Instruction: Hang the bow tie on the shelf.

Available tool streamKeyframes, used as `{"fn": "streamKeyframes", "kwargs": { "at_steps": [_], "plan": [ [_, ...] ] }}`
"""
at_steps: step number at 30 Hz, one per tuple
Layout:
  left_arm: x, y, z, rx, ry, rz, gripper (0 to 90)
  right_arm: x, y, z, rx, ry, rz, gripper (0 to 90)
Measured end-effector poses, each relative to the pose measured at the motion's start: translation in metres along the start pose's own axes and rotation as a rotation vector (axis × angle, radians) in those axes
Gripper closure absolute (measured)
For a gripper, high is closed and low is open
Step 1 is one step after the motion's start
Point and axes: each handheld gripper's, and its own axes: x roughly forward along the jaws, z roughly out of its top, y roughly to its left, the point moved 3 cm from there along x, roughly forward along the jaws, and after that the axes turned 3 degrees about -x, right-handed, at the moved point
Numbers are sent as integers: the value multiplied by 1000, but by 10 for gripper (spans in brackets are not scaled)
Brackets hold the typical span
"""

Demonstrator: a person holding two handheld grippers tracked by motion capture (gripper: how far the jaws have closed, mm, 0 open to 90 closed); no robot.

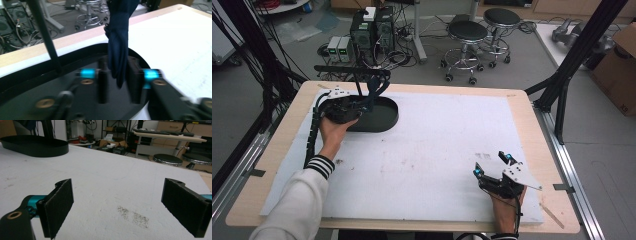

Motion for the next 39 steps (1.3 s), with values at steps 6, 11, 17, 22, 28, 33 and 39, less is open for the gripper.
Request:
{"fn": "streamKeyframes", "kwargs": {
  "at_steps": [6,11,17,22,28,33,39],
  "plan": [
    [-8,-3,1,-23,36,-35,363,0,0,0,3,-3,2,98],
    [-22,-8,0,6,18,-105,192,0,0,0,2,-6,3,98],
    [-56,-13,-12,62,-100,-139,192,0,0,0,-7,-5,-1,98],
    [-85,-13,-32,55,-164,-170,196,0,0,0,-8,-6,-7,98],
    [-117,-17,-65,56,-269,-194,211,0,1,0,-9,-5,-13,98],
    [-134,-21,-98,29,-358,-191,232,0,1,0,-14,-2,-11,98],
    [-140,-23,-129,7,-407,-161,236,0,1,0,-7,-7,-14,98]
  ]
}}
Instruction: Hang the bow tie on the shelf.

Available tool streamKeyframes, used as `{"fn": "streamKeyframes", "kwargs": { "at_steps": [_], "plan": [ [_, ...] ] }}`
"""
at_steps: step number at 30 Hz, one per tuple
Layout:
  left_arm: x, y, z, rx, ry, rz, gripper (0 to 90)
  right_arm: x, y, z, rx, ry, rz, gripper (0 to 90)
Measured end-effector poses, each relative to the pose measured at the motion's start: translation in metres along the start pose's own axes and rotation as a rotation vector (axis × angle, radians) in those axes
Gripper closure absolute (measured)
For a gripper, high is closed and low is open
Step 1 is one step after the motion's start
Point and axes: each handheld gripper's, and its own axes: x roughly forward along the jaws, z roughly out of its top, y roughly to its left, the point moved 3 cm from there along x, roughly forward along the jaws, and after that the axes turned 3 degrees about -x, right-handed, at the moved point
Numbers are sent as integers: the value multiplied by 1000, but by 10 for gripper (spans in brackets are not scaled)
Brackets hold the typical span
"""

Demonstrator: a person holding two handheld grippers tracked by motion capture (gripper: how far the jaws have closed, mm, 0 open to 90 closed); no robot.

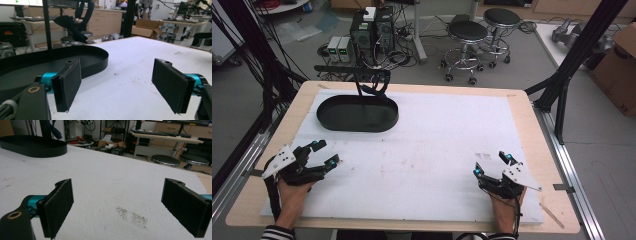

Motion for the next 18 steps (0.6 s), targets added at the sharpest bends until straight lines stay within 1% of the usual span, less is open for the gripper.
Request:
{"fn": "streamKeyframes", "kwargs": {
  "at_steps": [2,3,5,6,7,11,12,14,18],
  "plan": [
    [-1,-2,-5,-1,14,4,215,0,0,0,1,1,-1,98],
    [0,-3,-7,9,26,5,199,0,0,0,3,1,0,97],
    [-1,-5,-7,32,23,6,190,0,0,0,11,3,1,98],
    [-1,-6,-7,40,25,12,190,0,-1,0,5,-1,0,97],
    [-1,-6,-7,43,24,12,190,0,-1,0,11,1,3,97],
    [-3,-6,-8,37,-1,11,190,-1,-1,0,23,-5,0,97],
    [-4,-5,-8,32,-10,13,191,-1,-2,0,16,-9,-3,98],
    [-5,-5,-8,29,-20,15,193,-1,-2,0,22,-10,-3,97],
    [-5,-5,-8,35,-24,16,193,-2,-2,0,27,-15,-3,97]
  ]
}}
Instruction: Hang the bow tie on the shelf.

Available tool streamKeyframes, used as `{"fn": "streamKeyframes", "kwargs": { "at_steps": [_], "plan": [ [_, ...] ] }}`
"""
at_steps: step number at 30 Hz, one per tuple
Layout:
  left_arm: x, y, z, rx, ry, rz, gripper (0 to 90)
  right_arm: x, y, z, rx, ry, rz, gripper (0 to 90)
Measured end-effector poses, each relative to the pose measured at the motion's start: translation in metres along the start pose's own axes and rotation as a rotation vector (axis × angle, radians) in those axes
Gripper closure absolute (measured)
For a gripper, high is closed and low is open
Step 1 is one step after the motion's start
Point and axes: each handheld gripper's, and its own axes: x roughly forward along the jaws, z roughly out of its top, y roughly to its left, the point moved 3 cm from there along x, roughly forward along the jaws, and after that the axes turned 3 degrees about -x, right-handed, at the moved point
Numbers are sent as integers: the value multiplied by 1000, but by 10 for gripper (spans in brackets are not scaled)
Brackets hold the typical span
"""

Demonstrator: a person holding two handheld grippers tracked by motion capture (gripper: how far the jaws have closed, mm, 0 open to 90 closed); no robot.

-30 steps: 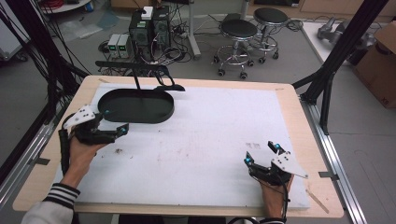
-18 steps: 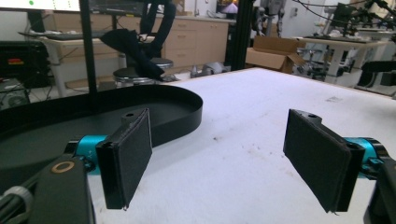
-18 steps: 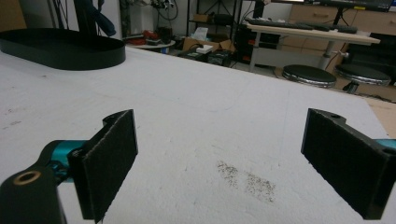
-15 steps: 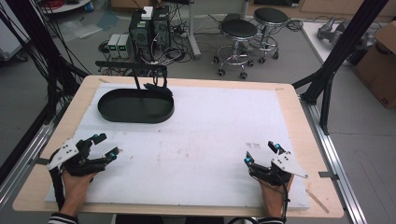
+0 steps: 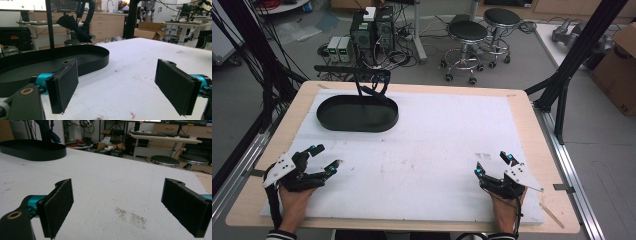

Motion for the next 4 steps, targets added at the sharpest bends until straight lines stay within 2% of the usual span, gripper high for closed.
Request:
{"fn": "streamKeyframes", "kwargs": {
  "at_steps": [4],
  "plan": [
    [-1,0,0,-6,-7,3,192,1,-1,0,0,-1,0,98]
  ]
}}
